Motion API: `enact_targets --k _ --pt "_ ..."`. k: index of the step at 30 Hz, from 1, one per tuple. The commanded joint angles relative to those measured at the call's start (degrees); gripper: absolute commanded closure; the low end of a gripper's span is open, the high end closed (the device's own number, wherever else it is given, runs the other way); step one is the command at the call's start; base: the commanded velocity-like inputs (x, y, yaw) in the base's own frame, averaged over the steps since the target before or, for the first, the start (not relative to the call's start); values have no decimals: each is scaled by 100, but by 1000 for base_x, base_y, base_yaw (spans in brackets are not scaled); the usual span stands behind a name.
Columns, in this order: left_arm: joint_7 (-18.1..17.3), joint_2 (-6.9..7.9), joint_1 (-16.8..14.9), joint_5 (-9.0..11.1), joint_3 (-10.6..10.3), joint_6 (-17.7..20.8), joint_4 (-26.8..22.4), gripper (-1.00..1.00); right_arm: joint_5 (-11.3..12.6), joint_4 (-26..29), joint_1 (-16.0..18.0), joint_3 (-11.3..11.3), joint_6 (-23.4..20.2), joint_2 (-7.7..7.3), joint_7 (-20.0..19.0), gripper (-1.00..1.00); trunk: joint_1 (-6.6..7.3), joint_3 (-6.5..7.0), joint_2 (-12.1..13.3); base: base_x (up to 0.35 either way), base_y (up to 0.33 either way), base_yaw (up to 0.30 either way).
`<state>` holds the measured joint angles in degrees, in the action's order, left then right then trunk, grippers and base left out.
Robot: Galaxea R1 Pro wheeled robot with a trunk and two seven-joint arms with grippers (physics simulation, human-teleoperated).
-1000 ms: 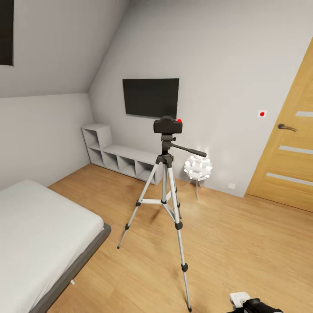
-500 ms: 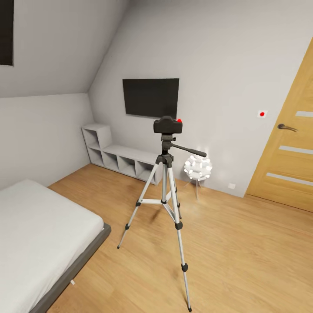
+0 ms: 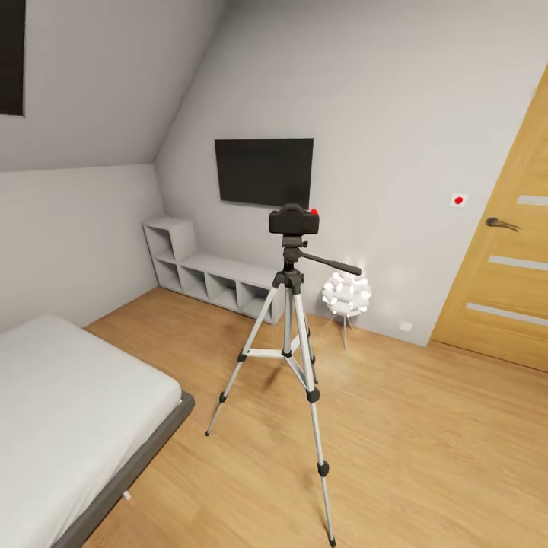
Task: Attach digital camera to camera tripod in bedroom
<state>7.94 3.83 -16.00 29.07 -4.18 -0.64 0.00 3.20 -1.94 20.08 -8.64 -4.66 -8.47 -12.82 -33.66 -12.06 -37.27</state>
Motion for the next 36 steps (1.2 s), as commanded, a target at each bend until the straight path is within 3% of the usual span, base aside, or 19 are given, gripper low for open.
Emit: enact_targets --k 1,10,36 --pt "15 -2 -1 46 -45 -8 0 -100 75 -8 -8 -41 12 0 -6 -100 -1 -2 -7 0 0 0" --pt "14 -13 8 39 -48 -24 -4 -100 375 -8 -67 -41 79 3 133 -100 -1 71 -7 0 0 0" --pt "-3 -70 10 -34 -89 -32 -71 -100 412 -8 -191 -49 34 17 244 -100 -1 309 -7 0 0 0"
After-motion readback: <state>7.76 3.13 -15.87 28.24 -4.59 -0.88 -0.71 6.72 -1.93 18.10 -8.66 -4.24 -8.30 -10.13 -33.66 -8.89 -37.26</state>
